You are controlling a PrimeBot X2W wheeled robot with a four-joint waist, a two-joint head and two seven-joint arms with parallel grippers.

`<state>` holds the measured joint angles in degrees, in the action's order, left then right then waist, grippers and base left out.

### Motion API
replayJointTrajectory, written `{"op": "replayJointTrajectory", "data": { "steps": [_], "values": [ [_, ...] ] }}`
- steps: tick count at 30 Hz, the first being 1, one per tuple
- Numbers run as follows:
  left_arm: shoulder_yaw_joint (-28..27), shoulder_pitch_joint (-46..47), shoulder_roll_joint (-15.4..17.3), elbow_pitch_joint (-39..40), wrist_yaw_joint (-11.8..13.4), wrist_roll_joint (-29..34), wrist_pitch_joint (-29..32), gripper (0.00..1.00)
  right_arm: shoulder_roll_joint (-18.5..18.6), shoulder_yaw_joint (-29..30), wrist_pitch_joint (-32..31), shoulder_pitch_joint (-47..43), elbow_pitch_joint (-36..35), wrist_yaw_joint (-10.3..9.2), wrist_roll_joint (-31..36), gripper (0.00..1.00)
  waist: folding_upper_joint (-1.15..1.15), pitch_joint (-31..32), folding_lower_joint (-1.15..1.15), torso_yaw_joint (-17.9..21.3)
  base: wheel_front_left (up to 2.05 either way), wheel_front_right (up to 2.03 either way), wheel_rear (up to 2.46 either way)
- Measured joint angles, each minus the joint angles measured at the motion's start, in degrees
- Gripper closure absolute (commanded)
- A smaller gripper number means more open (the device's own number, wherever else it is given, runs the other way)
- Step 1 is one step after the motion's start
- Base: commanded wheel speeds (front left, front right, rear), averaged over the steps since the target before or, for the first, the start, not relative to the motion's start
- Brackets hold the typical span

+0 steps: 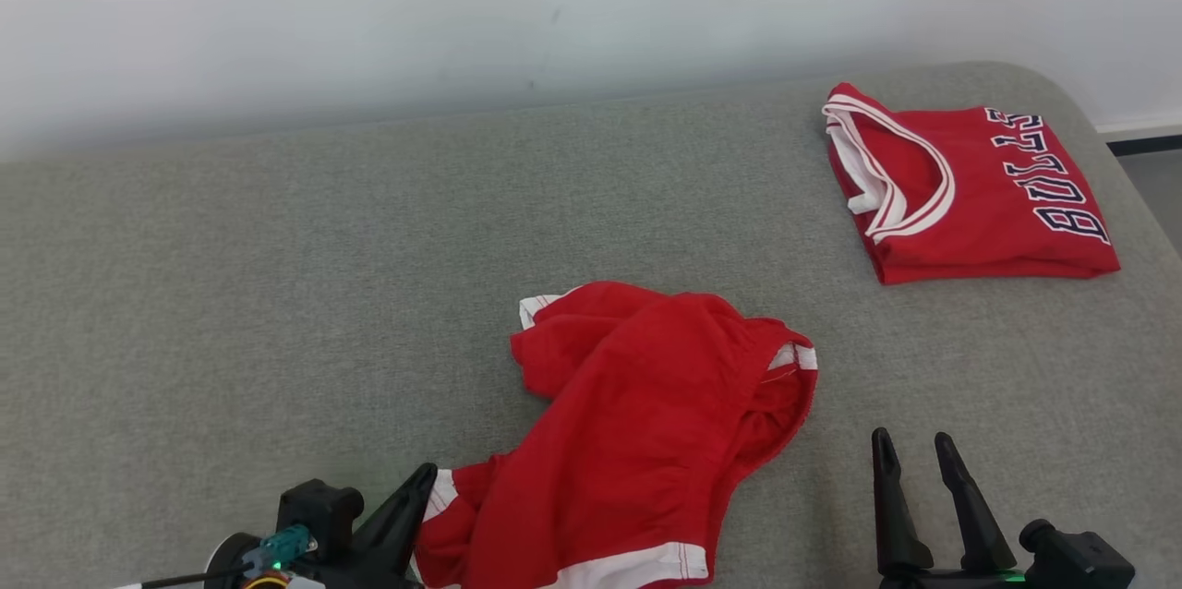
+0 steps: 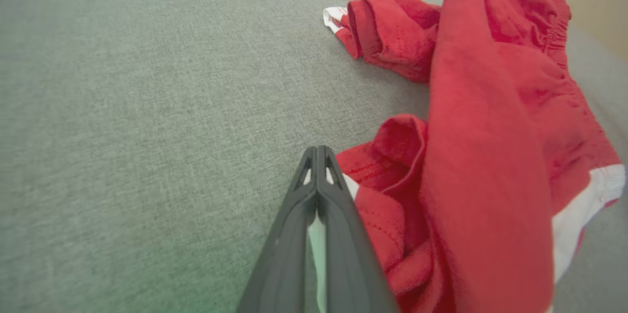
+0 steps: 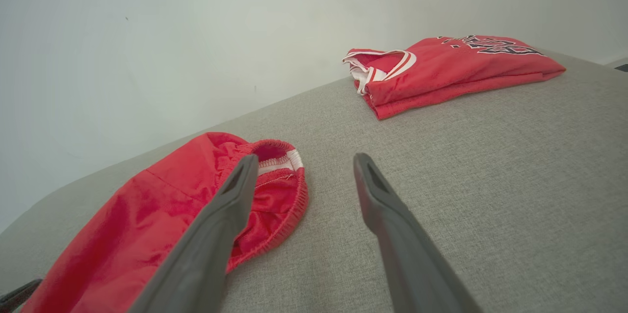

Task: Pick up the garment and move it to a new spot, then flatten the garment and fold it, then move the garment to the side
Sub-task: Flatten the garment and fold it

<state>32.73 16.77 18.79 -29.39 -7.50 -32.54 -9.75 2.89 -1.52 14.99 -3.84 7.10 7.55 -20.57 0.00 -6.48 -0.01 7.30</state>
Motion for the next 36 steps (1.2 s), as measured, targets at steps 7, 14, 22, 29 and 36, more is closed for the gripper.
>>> {"op": "replayJointTrajectory", "data": {
  "steps": [7, 14, 22, 29, 36],
  "values": [
    [-1.1, -0.5, 0.0, 0.3, 0.4, -1.9, -2.3, 1.00, 0.0, 0.6, 0.0, -0.9, 0.6, 0.00, 0.2, 0.00, 0.00, 0.8, 0.00, -3.1, 0.00, 0.00, 0.00],
    [0.2, -1.5, -0.1, 0.3, 0.4, -2.2, -1.7, 0.72, 0.0, -0.2, 0.0, -0.5, 1.5, 0.00, 0.4, 0.00, 0.00, 2.0, 0.00, -6.1, 0.00, 0.00, 0.00],
    [2.9, 1.9, -0.3, -0.6, 0.4, -1.9, 2.5, 0.00, 0.0, -0.5, 0.0, -0.2, 2.1, 0.00, 0.5, 0.00, 0.00, 2.1, 0.00, -5.4, 0.00, 0.00, 0.00],
    [5.9, 4.9, 0.4, -2.3, 0.1, -2.9, 6.9, 0.00, 0.0, -0.8, 0.0, 0.1, 2.4, 0.00, 0.3, 0.00, 0.00, 1.5, 0.00, -3.1, 0.00, 0.00, 0.00],
    [8.7, 5.9, 1.7, -2.4, 0.1, -5.4, 9.6, 1.00, 0.0, -0.2, 0.0, 0.1, 2.2, 0.00, 0.0, 0.00, 0.00, 0.6, 0.00, -1.8, 0.00, 0.00, 0.00]
  ]
}}
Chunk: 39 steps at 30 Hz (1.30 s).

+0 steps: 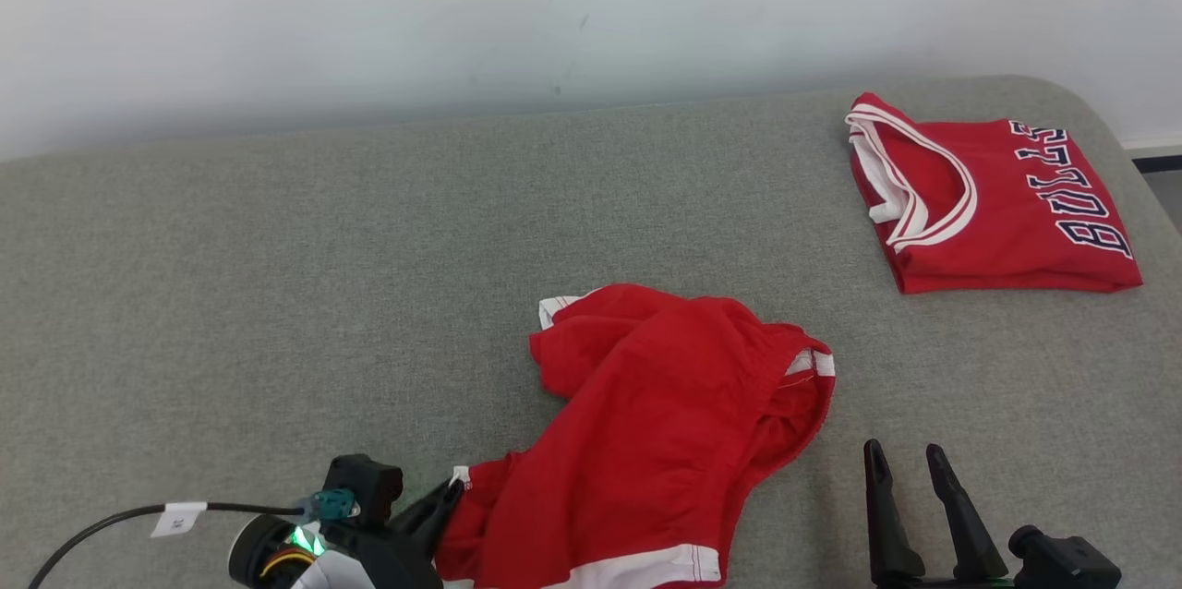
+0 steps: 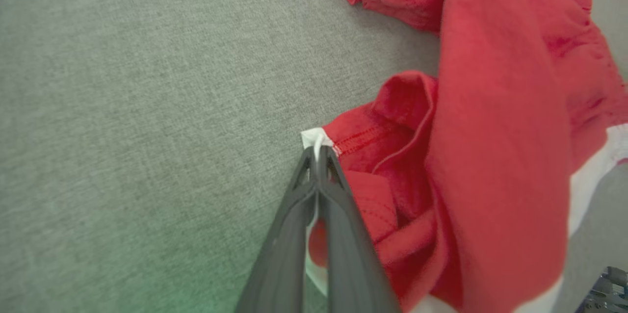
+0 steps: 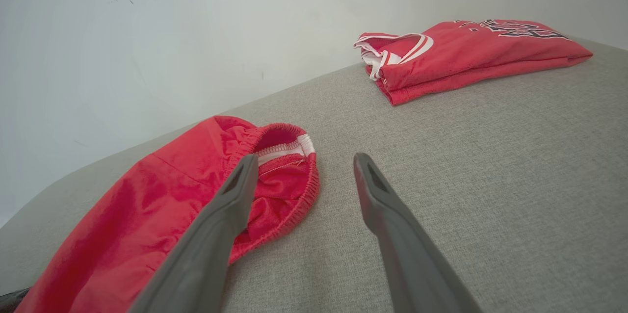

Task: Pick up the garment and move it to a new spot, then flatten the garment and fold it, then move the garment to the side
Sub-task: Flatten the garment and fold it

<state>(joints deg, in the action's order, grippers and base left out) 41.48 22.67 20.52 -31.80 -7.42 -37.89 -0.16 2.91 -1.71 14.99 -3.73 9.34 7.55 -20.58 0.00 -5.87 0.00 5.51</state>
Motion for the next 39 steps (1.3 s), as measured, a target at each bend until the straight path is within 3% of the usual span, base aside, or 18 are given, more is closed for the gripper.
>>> {"op": "replayJointTrajectory", "data": {
  "steps": [6, 16, 23, 25, 32, 39],
  "values": [
    [-1.7, 0.4, -0.1, 0.1, 0.0, -2.1, -4.2, 1.00, 0.0, 0.6, 0.0, -0.1, -0.1, 0.00, 0.1, 0.00, 0.00, 0.3, 0.00, -1.2, 0.00, 0.00, 0.00],
    [-10.8, -9.7, -0.1, 5.3, 5.2, -10.1, -12.8, 1.00, 0.0, 0.6, 0.0, -0.8, 0.5, 0.00, 0.4, 0.00, 0.00, 1.3, 0.00, -5.4, 0.00, 0.00, 0.00],
    [-15.3, -18.4, -2.0, 9.0, 8.0, -12.1, -14.5, 1.00, 0.0, 0.5, 0.0, -0.8, 0.9, 0.00, 0.6, 0.00, 0.00, 1.5, 0.00, -7.2, 0.00, 0.00, 0.00],
    [-15.6, -19.5, -2.4, 9.4, 8.2, -11.1, -14.7, 0.00, 0.0, 0.6, 0.0, -0.8, 1.0, 0.00, 0.8, 0.00, 0.00, 1.7, 0.00, -7.3, 0.00, 0.00, 0.00],
    [-20.8, -20.0, -2.0, 14.3, 7.8, -5.4, -14.9, 0.00, 0.0, 0.3, 0.0, -1.2, 1.4, 0.00, 1.6, 0.00, 0.00, 2.6, 0.00, -7.2, 0.00, 0.00, 0.00],
    [-14.0, -18.3, 4.9, 12.6, 4.2, 3.6, -11.7, 0.00, 0.0, -3.1, 0.0, -3.0, 3.8, 0.00, 4.8, 0.00, 0.00, 3.9, 0.01, -7.3, 0.00, 0.00, 0.00]
  ]
}}
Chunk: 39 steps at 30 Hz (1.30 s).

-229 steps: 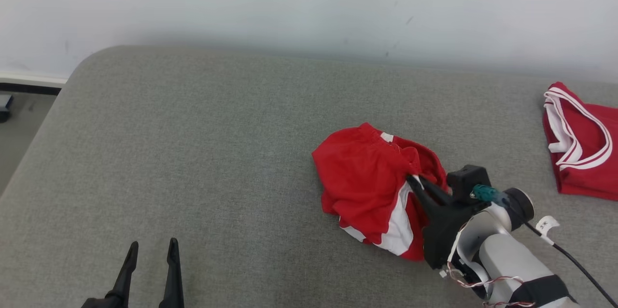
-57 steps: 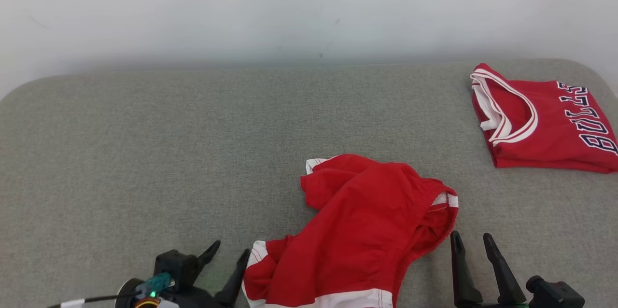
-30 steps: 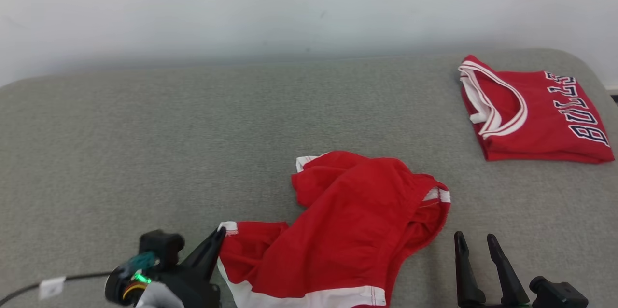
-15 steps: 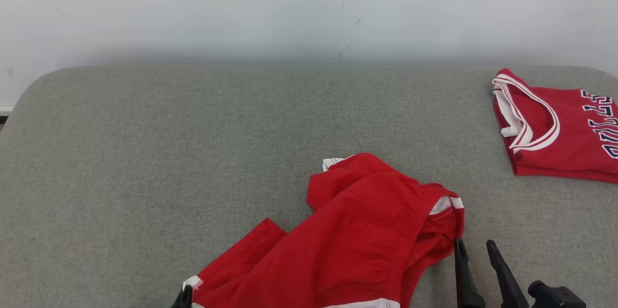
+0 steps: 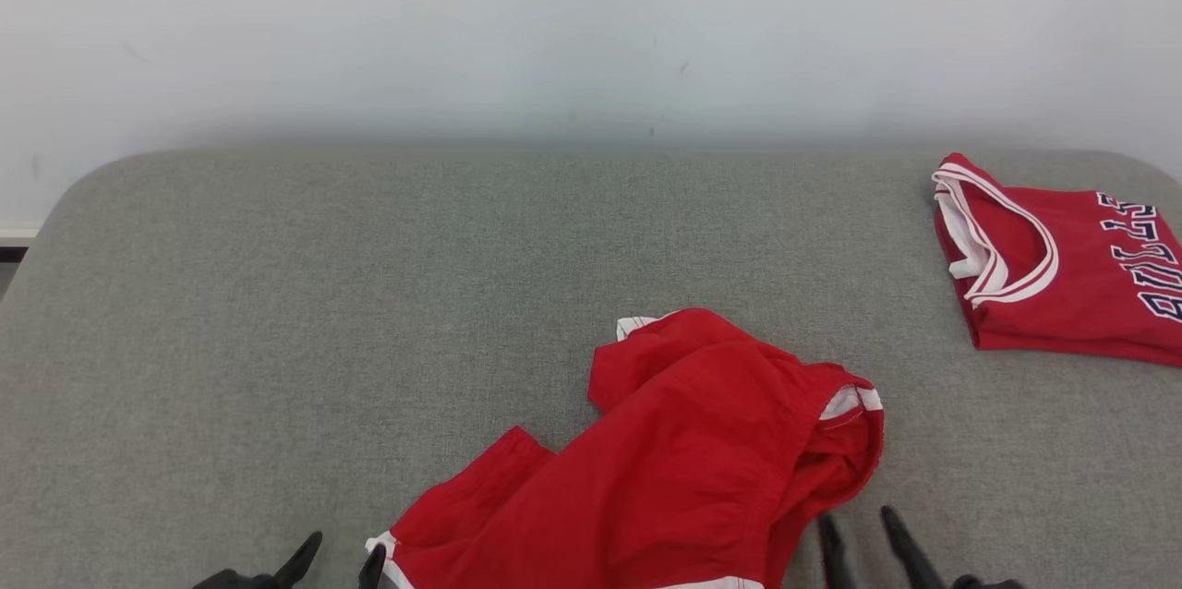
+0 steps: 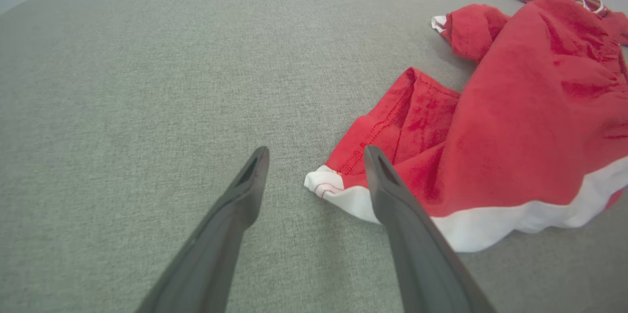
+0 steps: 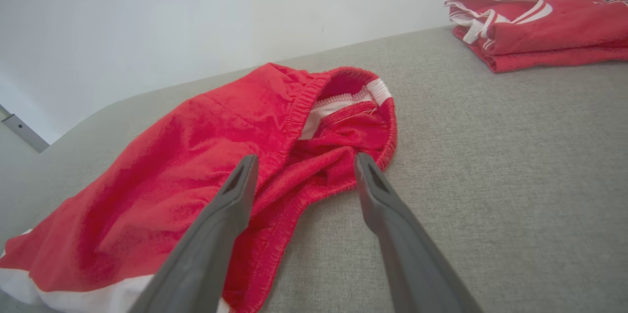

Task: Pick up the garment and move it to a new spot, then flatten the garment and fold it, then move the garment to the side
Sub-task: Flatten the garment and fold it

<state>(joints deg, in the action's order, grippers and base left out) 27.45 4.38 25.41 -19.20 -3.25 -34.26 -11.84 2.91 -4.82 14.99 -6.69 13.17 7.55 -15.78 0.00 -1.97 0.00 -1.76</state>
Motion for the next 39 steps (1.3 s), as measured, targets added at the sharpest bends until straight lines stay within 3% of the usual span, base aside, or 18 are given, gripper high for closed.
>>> {"op": "replayJointTrajectory", "data": {
  "steps": [4, 10, 20, 31, 32, 33, 34, 35, 39],
  "values": [
    [2.7, 0.6, 3.5, -1.1, -2.2, 1.6, 2.7, 0.00, 1.3, -4.4, 0.0, -0.6, 1.7, 0.00, 1.8, 0.00, 0.00, 0.2, 0.00, 0.3, 0.00, 0.00, 0.00],
    [4.4, 0.9, 5.8, -1.0, -3.3, 1.5, 4.3, 0.00, 4.2, -10.2, 0.0, -0.6, 3.6, 0.00, 1.6, 0.00, 0.00, -0.2, 0.00, 0.5, 0.00, 0.00, 0.00],
    [8.8, 6.0, 5.4, -4.2, -3.9, 1.2, 4.2, 0.00, 6.2, -15.5, 0.0, 1.2, 6.0, 0.00, 1.0, 0.00, 0.00, -1.2, 0.00, 0.3, 0.00, 0.00, 0.00],
    [12.3, 10.2, 3.6, -9.5, -4.2, -5.0, 3.4, 0.00, 7.7, -19.1, -0.6, 5.6, 10.0, 0.00, 1.9, 0.00, 0.00, -2.9, -0.01, 1.1, 0.00, 0.00, 0.00],
    [12.9, 10.6, 3.3, -9.8, -4.2, -5.6, 3.4, 0.09, 7.7, -19.5, -0.7, 5.9, 10.2, 0.00, 1.7, 0.00, 0.00, -3.0, -0.01, 1.1, 0.00, 0.00, 0.00],
    [13.3, 10.8, 2.9, -10.2, -4.2, -6.8, 3.4, 0.51, 7.7, -20.1, -0.8, 6.2, 10.5, 0.00, 1.5, 0.14, 0.00, -3.1, 0.00, 1.1, 0.00, 0.00, 0.00],
    [13.4, 10.9, 2.5, -10.5, -4.2, -8.6, 3.4, 1.00, 7.7, -20.8, -1.0, 6.5, 10.8, 0.00, 1.0, 0.74, 0.00, -3.1, 0.00, 1.1, 0.00, 0.00, 0.00],
    [13.6, 10.9, 2.3, -10.7, -4.2, -9.5, 3.3, 1.00, 7.8, -21.5, -1.2, 6.7, 11.0, 0.00, 0.6, 1.00, 0.00, -3.2, 0.00, 1.1, 0.00, 0.00, 0.00],
    [12.2, 10.9, 1.1, -12.4, -4.3, -15.1, 1.2, 1.00, 8.0, -23.6, -1.1, 7.6, 11.3, 0.00, -0.9, 1.00, 0.00, -3.3, 0.00, 1.0, 0.00, 0.00, 0.00]
  ]
}}
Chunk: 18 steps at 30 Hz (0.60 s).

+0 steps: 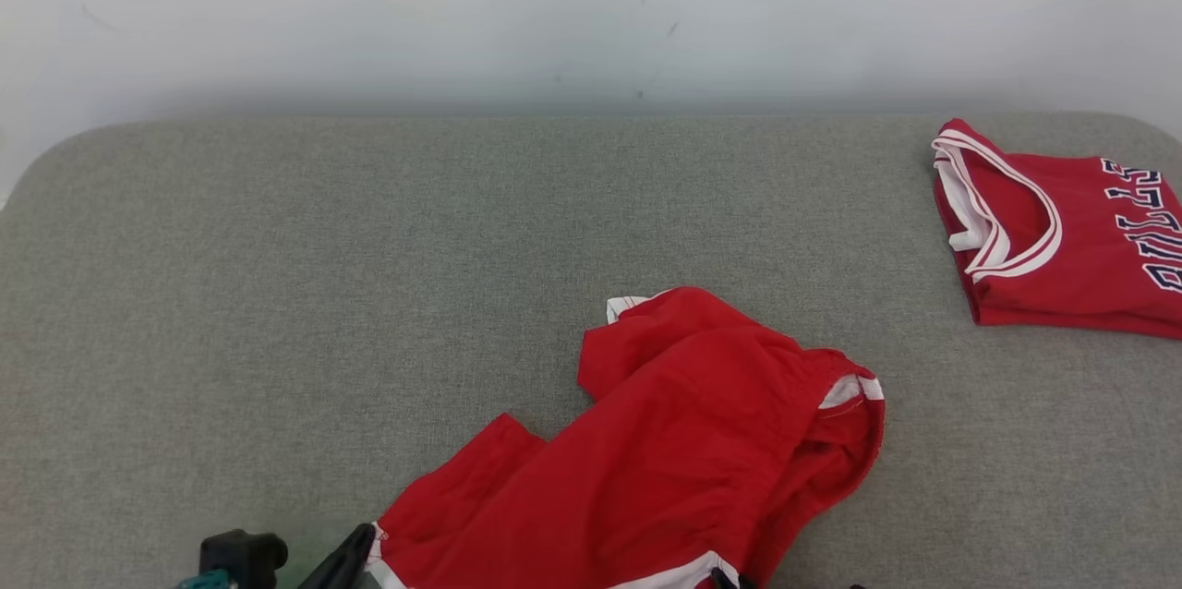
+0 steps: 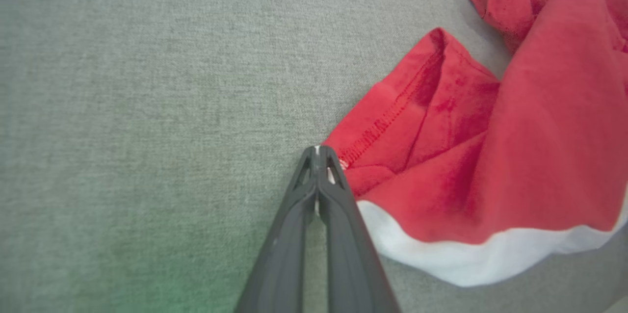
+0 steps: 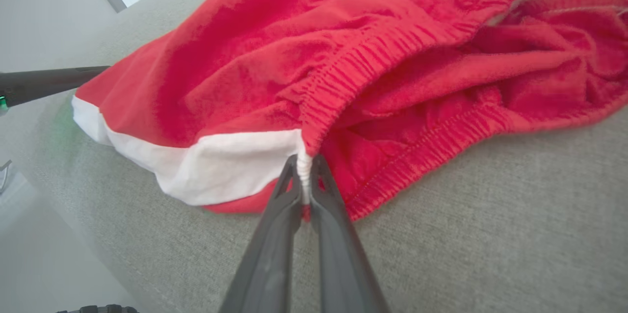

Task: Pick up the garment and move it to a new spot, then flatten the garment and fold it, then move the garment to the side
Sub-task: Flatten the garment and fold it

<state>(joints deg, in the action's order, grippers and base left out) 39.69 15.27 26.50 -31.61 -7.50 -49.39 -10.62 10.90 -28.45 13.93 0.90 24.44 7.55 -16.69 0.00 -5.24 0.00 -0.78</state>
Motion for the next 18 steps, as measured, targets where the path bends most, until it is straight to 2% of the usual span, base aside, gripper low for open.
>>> {"op": "replayJointTrajectory", "data": {
  "steps": [8, 12, 18],
  "values": [
    [-3.5, -2.9, -2.0, -0.2, 0.0, -3.1, -3.5, 1.00, 1.3, 2.0, 0.9, -0.7, -4.8, 0.00, -0.8, 1.00, 0.00, 0.9, 0.00, -0.3, 0.00, 0.00, 0.00],
    [-7.0, -4.4, -1.9, 3.7, 0.7, -3.1, -4.2, 1.00, 1.7, 5.3, 1.1, -3.4, -11.2, 0.00, -2.2, 1.00, 0.00, 1.5, 0.00, -0.5, 0.00, 0.00, 0.00],
    [-11.6, -6.2, -0.9, 12.1, 3.4, -2.5, -4.4, 1.00, 3.3, 6.3, 1.0, -4.8, -17.2, 0.00, -5.0, 1.00, 0.00, 2.1, 0.00, -0.3, 0.00, 0.00, 0.00]
  ]
}}
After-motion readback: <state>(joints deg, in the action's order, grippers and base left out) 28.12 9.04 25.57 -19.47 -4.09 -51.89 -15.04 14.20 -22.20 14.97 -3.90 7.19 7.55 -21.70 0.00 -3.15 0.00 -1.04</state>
